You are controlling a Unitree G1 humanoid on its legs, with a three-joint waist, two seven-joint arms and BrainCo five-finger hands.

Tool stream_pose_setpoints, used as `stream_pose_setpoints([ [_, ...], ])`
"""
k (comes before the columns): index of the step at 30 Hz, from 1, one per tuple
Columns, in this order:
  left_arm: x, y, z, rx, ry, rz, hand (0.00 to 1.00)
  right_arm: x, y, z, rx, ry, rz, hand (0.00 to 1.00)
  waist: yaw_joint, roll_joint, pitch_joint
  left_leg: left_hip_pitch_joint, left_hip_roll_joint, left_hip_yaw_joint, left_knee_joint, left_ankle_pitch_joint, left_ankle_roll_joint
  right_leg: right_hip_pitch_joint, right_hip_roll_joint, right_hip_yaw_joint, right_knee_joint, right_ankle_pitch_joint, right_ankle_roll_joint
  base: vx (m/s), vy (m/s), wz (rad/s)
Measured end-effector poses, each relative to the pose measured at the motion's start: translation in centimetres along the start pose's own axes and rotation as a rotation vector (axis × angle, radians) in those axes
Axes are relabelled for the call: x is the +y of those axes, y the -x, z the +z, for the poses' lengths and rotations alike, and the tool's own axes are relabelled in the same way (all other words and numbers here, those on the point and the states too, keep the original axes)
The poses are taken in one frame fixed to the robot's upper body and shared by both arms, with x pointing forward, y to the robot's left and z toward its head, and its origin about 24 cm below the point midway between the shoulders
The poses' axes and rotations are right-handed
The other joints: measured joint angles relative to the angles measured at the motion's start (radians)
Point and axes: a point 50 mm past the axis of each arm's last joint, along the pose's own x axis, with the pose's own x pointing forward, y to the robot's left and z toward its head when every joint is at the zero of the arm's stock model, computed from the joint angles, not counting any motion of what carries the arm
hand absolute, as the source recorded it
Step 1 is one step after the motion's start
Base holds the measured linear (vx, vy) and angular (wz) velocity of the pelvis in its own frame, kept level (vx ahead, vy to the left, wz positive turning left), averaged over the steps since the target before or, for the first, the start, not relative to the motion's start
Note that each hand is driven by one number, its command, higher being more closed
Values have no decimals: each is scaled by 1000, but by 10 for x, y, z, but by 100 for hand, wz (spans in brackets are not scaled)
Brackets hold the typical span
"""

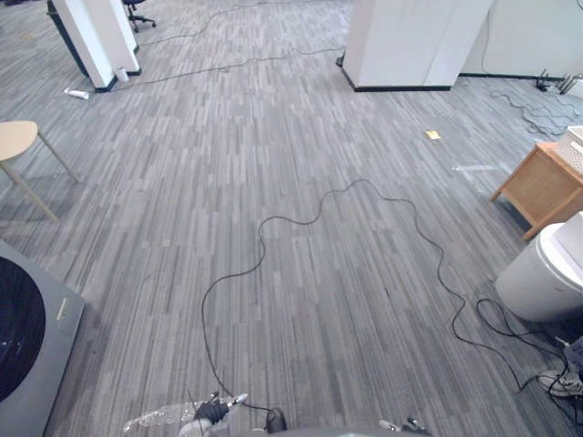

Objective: Organize washtable

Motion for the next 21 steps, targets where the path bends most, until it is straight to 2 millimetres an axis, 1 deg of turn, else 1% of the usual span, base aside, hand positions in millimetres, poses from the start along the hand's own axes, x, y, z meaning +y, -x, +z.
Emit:
stream_pose_setpoints([
  [5,0,0,2,-9,3,0,0,-2,0,0,-2,1,-4,0,-2,0,0,-3,3,11,0,-1,0,-4,1,6,-5,-1,2,0,0,-4],
  [8,3,1,6,-34,10,6,0,-5,0,2,-13,-5,-17,0,3,-3,-6,-47,4,45,0,0,-1,-31,3,6,-41,-7,11,-27,-64,-31],
  [10,4,2,7,-47,17,11,0,-5,0,8,-41,-16,-27,0,2,-8,-13,-68,4,57,1,5,-7,-55,5,3,-63,-8,12,18,-60,-17],
  [11,3,2,10,-64,32,9,0,-7,0,9,-49,-24,-34,0,0,1,-9,-78,6,58,2,10,-9,-60,9,2,-70,-8,13,51,-56,4],
  [12,1,2,15,-87,38,9,0,-9,1,10,-57,-38,-42,0,0,10,-10,-87,8,57,5,21,1,-64,12,-4,-72,-8,13,60,-54,14],
  [13,1,2,19,-106,41,14,0,-9,1,12,-64,-47,-44,0,1,13,-10,-91,9,56,7,30,6,-65,15,-13,-73,-8,13,46,-68,22],
  [15,3,3,38,-183,71,25,0,-5,-2,32,-121,-53,-48,0,4,18,-4,-117,17,38,8,49,9,-80,28,-31,-76,-8,13,19,-98,26],
  [17,2,4,51,-239,81,29,0,-4,-3,48,-167,-60,-53,0,3,20,-2,-140,22,18,7,60,0,-94,35,-51,-73,-8,14,-14,-86,33],
  [18,1,4,56,-265,88,26,0,-3,-4,60,-205,-75,-57,0,6,18,9,-143,24,5,6,64,-6,-91,34,-59,-70,-12,19,-15,-47,27],
  [20,0,5,54,-260,98,31,0,0,-3,76,-260,-83,-50,0,16,15,15,-143,23,-8,1,65,-8,-88,34,-75,-61,-28,31,-19,-75,25],
  [21,1,5,50,-251,96,33,0,2,-3,82,-275,-92,-46,0,19,16,18,-144,22,-17,1,65,-9,-88,32,-81,-53,-37,29,-3,-73,22],
])
